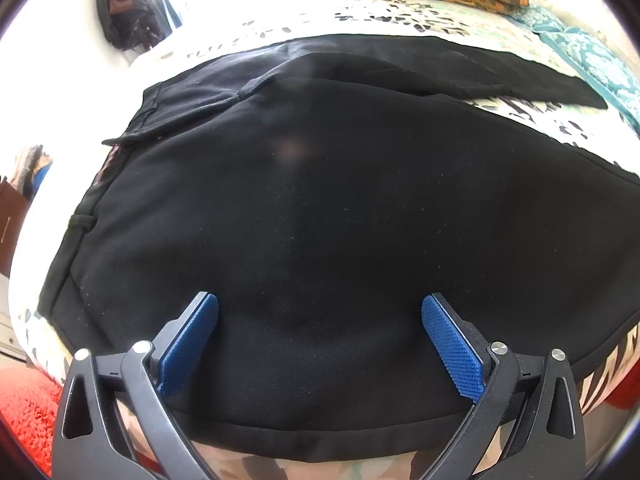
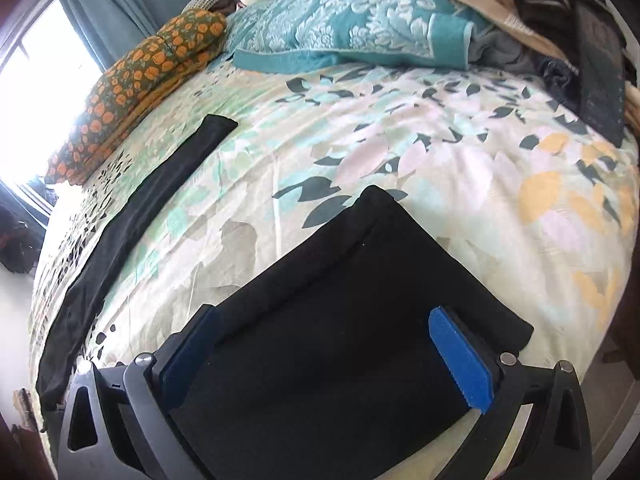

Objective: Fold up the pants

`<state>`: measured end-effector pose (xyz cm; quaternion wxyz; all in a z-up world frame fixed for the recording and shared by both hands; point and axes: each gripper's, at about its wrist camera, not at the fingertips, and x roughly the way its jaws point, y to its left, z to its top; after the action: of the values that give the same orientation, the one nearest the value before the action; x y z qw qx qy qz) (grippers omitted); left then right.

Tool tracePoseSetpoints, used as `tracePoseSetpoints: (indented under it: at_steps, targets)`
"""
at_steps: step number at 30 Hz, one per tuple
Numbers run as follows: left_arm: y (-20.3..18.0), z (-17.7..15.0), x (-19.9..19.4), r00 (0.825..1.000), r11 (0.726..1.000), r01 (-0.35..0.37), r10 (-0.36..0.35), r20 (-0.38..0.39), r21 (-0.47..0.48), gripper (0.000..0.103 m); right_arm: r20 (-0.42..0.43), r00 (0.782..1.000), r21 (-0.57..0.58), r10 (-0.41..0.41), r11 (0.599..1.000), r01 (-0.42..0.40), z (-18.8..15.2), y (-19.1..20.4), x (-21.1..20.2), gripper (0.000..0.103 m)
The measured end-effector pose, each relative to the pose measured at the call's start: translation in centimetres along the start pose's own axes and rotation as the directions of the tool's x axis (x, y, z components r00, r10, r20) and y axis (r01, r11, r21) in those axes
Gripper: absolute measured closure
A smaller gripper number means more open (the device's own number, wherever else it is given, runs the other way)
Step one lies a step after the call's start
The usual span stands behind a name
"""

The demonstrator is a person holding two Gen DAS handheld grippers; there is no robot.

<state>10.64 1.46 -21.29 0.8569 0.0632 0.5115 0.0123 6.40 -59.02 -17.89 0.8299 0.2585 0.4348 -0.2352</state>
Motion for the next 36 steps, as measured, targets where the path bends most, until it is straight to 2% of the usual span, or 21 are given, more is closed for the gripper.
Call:
tracePoseSetpoints:
  at_steps: [2, 3, 5, 6, 7, 8, 9, 10, 11, 12, 13, 14, 15, 16, 18, 21, 26, 36]
  targets:
    - [0.6, 0.5, -0.5, 1.000, 0.999, -0.016, 0.016, -0.008, -0.030, 0.001, 0.017, 0.998, -0.088, 0.064, 0.994, -0.062, -0.8, 2.7, -1.6, 0.000]
    - [1.1, 0.8, -0.8, 0.999, 0.998, -0.035, 0.035, 0.002, -0.045, 0.001, 0.006, 0.998, -0.152, 0.070, 0.986, -0.068, -1.5, 4.4, -2.3, 0.000]
    - [2.7, 1.2, -1.3, 0.996, 0.991, -0.084, 0.087, 0.030, -0.101, 0.001, -0.059, 0.997, -0.275, 0.057, 0.959, -0.072, -4.0, 7.7, -2.9, 0.000]
    - [3.8, 1.3, -1.5, 0.994, 0.985, -0.100, 0.105, 0.033, -0.142, 0.001, -0.135, 0.990, -0.360, 0.033, 0.929, -0.080, -7.8, 10.7, -3.0, 0.000]
    - [5.0, 1.4, -1.3, 0.993, 0.977, -0.107, 0.113, 0.023, -0.183, 0.001, -0.135, 0.990, -0.360, 0.033, 0.929, -0.080, -7.8, 10.7, -3.0, 0.000]
    - [6.2, 1.4, -0.9, 0.994, 0.969, -0.112, 0.113, -0.004, -0.220, 0.001, -0.158, 0.987, -0.395, 0.020, 0.915, -0.082, -9.9, 12.0, -3.0, 0.000]
    - [7.3, 1.2, -0.2, 0.993, 0.961, -0.114, 0.107, -0.042, -0.250, 0.001, -0.207, 0.978, -0.487, -0.024, 0.870, -0.082, -13.8, 14.3, -2.2, 0.000]
    - [8.1, 0.9, 0.6, 0.992, 0.957, -0.113, 0.094, -0.082, -0.267, 0.002, -0.207, 0.978, -0.487, -0.024, 0.870, -0.082, -13.8, 14.3, -2.2, 0.000]
    - [8.5, 0.7, 1.0, 0.992, 0.958, -0.108, 0.088, -0.087, -0.264, 0.000, -0.225, 0.971, -0.544, -0.078, 0.837, -0.059, -15.3, 15.4, -1.1, 0.000]
    - [8.5, 0.6, 0.8, 0.993, 0.963, -0.105, 0.091, -0.070, -0.249, 0.000, -0.209, 0.968, -0.608, -0.142, 0.794, -0.015, -16.5, 16.3, -0.4, 0.000]
    - [8.3, 0.6, 0.8, 0.992, 0.966, -0.113, 0.098, -0.073, -0.234, 0.000, -0.163, 0.975, -0.644, -0.152, 0.765, 0.011, -17.2, 16.5, -0.6, 0.000]
    - [8.1, 0.6, 0.8, 0.991, 0.967, -0.123, 0.106, -0.084, -0.224, 0.000, -0.147, 0.980, -0.649, -0.135, 0.761, 0.008, -17.3, 16.5, -0.9, 0.000]
    - [7.9, 0.6, 0.9, 0.990, 0.966, -0.129, 0.111, -0.092, -0.222, 0.000, -0.166, 0.978, -0.633, -0.131, 0.774, -0.004, -17.2, 16.2, -0.7, 0.000]
    - [7.8, 0.5, 0.8, 0.989, 0.965, -0.131, 0.111, -0.098, -0.228, 0.000, -0.182, 0.978, -0.584, -0.098, 0.811, -0.028, -16.8, 15.5, -0.6, 0.000]
    - [7.9, 0.4, 0.8, 0.988, 0.957, -0.129, 0.102, -0.114, -0.261, 0.000, -0.177, 0.980, -0.577, -0.093, 0.816, -0.027, -16.9, 15.4, -0.5, 0.000]
    - [7.7, 0.4, 0.9, 0.985, 0.953, -0.134, 0.098, -0.143, -0.271, 0.000, -0.138, 0.984, -0.582, -0.108, 0.813, 0.008, -17.5, 15.7, -0.8, 0.000]
    - [7.8, 0.3, 0.8, 0.983, 0.961, -0.115, 0.074, -0.166, -0.250, 0.000, -0.095, 0.992, -0.579, -0.077, 0.815, 0.008, -17.5, 15.7, -0.7, 0.000]
    - [7.8, 0.4, 0.8, 0.982, 0.964, -0.115, 0.075, -0.172, -0.238, 0.000, -0.085, 0.993, -0.577, -0.085, 0.816, 0.021, -17.5, 15.9, -0.6, 0.000]
